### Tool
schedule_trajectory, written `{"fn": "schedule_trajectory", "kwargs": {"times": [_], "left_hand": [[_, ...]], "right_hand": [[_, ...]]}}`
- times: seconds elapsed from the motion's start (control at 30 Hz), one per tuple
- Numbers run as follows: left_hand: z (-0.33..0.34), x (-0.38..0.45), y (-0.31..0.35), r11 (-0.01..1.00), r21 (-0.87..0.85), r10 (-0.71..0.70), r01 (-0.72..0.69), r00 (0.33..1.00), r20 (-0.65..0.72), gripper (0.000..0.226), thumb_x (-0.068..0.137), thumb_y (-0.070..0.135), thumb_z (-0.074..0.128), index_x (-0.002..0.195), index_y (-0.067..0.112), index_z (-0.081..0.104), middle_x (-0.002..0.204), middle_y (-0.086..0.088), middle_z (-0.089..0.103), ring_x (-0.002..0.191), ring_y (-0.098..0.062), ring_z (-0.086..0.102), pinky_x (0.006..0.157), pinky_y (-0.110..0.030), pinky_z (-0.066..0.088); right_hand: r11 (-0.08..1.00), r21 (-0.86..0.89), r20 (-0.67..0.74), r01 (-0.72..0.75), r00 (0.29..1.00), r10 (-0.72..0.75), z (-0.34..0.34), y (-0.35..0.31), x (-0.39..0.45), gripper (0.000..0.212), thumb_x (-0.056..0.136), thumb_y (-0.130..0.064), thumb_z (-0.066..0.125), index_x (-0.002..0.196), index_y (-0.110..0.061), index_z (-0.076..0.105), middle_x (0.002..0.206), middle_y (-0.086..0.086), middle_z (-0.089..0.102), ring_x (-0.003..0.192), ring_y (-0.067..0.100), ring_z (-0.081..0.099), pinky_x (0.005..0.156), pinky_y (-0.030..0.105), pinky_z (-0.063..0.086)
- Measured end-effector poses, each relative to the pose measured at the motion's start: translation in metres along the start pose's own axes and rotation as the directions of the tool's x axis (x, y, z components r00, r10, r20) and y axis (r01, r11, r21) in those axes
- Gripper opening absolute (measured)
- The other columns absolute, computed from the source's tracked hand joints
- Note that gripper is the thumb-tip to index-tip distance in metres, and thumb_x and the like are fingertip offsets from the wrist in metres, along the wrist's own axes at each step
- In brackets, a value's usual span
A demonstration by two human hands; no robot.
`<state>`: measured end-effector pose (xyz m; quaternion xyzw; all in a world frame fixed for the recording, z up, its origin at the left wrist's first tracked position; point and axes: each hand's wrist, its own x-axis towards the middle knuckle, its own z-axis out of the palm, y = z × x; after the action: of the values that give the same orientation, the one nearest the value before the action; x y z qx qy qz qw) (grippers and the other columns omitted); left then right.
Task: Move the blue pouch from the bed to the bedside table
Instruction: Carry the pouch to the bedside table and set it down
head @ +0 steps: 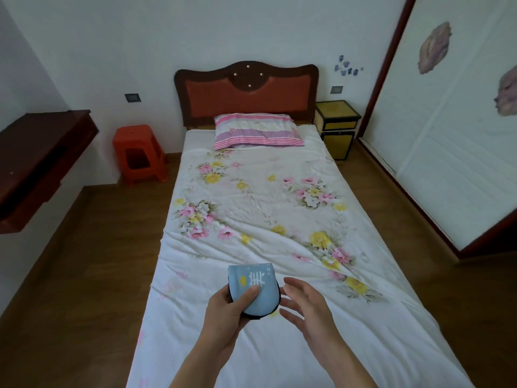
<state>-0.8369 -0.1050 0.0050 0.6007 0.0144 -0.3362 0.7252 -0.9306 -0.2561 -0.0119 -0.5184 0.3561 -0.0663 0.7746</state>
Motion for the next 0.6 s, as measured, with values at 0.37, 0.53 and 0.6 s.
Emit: {"fn": "schedule_trajectory", "kwargs": {"times": [0.37, 0.53, 0.6], "left_hand": [[-0.013, -0.002, -0.001, 0.981, 0.194, -0.059, 0.008, 0.964, 0.259, 0.025, 0.08, 0.015, 0.078, 0.102, 0.003, 0.073, 0.095, -0.016, 0.079, 0.085, -0.03, 0.075, 0.062, -0.032, 0.061], [-0.004, -0.014, -0.014, 0.958, 0.287, -0.139, 0.02, 0.906, 0.4, 0.027, 0.078, 0.017, 0.079, 0.102, 0.004, 0.073, 0.096, -0.014, 0.079, 0.088, -0.031, 0.075, 0.064, -0.032, 0.061], [0.007, -0.023, -0.022, 0.947, 0.321, -0.179, 0.027, 0.873, 0.453, 0.028, 0.078, 0.017, 0.08, 0.103, 0.005, 0.073, 0.096, -0.013, 0.079, 0.088, -0.031, 0.075, 0.065, -0.032, 0.061]], "right_hand": [[0.984, 0.134, -0.289, 0.113, 0.955, -0.071, 0.009, 0.025, -0.056, 0.028, 0.083, -0.031, 0.076, 0.109, -0.023, 0.072, 0.109, 0.007, 0.076, 0.095, 0.018, 0.075, 0.078, 0.033, 0.058], [0.975, 0.161, -0.46, 0.153, 0.886, -0.063, 0.003, 0.048, -0.095, 0.028, 0.085, -0.033, 0.074, 0.112, -0.025, 0.07, 0.11, 0.004, 0.074, 0.094, 0.015, 0.075, 0.076, 0.027, 0.06], [0.969, 0.184, -0.521, 0.165, 0.852, -0.046, -0.003, 0.058, -0.114, 0.029, 0.086, -0.033, 0.074, 0.113, -0.024, 0.068, 0.112, 0.005, 0.072, 0.097, 0.018, 0.073, 0.079, 0.029, 0.06]]}}
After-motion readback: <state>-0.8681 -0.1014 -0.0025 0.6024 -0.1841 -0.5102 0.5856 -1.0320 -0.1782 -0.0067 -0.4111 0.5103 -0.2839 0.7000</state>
